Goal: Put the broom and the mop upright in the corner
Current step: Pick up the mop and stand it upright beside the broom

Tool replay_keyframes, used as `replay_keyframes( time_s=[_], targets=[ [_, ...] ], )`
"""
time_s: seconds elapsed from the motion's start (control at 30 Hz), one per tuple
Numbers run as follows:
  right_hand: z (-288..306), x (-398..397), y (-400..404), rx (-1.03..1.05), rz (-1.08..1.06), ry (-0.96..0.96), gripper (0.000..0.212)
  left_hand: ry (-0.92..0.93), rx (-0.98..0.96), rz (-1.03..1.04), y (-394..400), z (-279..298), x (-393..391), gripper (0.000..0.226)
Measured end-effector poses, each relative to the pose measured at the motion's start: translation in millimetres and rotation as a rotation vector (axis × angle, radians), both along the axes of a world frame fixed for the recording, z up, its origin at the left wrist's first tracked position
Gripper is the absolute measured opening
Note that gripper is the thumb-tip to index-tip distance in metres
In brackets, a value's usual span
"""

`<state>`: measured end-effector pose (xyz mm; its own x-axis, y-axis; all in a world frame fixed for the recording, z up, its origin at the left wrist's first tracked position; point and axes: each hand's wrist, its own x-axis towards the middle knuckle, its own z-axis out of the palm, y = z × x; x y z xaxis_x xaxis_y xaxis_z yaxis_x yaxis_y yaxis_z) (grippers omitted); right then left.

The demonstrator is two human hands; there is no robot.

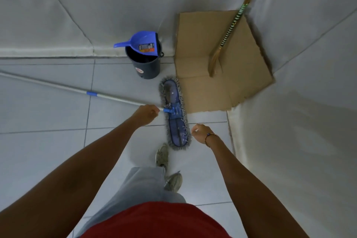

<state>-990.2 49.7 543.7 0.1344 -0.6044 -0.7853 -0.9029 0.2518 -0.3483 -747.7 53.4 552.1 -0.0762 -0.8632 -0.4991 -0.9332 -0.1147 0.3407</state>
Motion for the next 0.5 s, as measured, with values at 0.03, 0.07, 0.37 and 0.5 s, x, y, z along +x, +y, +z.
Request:
replay_keyframes(
  time_s=[0.03, 0.07, 0.37, 0.5],
  targets=[
    [-3, 3, 7, 0.006, 0.01, 0.008, 0.038, -0.013, 0.006, 0.004, 13, -1, 6, 0.029],
    [-5, 7, 16, 0.012, 0.028, 0.013, 0.038, -0.014, 0.033, 0.015, 29, -3, 13, 0.024],
    [-3, 95, 58, 0.026, 0.235, -0.004, 0.033, 0.112, 0.103, 0.284, 117, -10, 116, 0.028],
    [-5, 179, 54, -0.022, 0.294, -0.022, 0.032, 0.119, 0.135, 0.36, 146, -9, 187, 0.038]
  ],
)
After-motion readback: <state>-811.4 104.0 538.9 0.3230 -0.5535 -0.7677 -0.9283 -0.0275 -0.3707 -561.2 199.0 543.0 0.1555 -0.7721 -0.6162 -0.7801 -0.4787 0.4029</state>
